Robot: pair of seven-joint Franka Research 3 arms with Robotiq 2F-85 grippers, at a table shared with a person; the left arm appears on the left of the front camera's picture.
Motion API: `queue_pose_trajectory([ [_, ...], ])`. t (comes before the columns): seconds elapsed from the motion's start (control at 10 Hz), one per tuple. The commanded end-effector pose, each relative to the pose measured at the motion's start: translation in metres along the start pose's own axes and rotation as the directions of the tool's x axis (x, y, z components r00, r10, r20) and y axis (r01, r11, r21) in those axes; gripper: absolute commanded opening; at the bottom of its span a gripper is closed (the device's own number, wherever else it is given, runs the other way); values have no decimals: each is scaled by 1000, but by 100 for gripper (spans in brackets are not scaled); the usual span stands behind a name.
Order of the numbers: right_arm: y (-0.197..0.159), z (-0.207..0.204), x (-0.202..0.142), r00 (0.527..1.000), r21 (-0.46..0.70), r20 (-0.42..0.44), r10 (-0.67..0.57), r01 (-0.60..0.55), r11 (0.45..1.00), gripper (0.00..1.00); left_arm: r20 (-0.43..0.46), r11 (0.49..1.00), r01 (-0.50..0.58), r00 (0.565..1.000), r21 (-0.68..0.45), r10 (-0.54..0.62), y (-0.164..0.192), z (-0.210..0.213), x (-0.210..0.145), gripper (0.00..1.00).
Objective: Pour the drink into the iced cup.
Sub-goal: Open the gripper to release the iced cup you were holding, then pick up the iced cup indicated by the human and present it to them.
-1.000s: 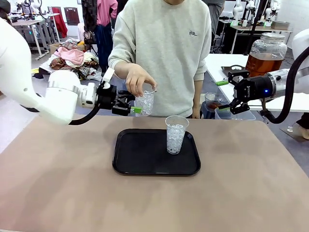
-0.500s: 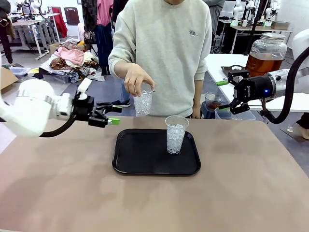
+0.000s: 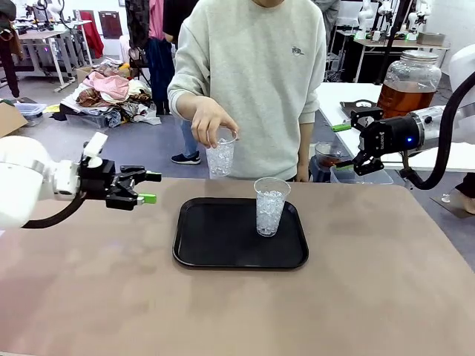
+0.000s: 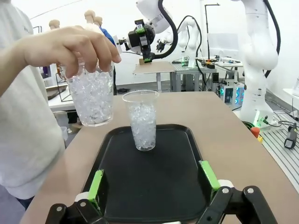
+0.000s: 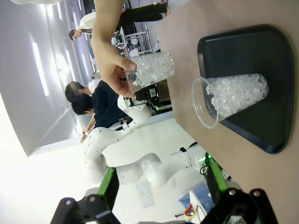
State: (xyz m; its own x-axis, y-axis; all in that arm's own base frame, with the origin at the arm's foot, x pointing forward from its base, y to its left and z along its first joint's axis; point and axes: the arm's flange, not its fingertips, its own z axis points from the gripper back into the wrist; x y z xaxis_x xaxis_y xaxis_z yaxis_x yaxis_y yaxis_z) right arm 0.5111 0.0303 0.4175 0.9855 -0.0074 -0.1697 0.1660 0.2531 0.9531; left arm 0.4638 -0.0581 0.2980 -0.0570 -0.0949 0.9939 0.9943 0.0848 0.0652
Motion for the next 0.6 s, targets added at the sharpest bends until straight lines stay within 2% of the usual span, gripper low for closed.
queue_pose_trajectory([
  [0.0, 1, 0, -1, 1000, 1, 0, 1, -1, 1000, 100, 20, 999, 41, 999, -13, -41, -3, 13, 0, 100],
  [0.1, 1, 0, -1, 1000, 1, 0, 1, -1, 1000, 100, 0, 1000, 0, 1000, 0, 0, 0, 0, 0, 100],
  [0.5, 1, 0, -1, 1000, 1, 0, 1, -1, 1000, 100, 0, 1000, 0, 1000, 0, 0, 0, 0, 0, 100],
])
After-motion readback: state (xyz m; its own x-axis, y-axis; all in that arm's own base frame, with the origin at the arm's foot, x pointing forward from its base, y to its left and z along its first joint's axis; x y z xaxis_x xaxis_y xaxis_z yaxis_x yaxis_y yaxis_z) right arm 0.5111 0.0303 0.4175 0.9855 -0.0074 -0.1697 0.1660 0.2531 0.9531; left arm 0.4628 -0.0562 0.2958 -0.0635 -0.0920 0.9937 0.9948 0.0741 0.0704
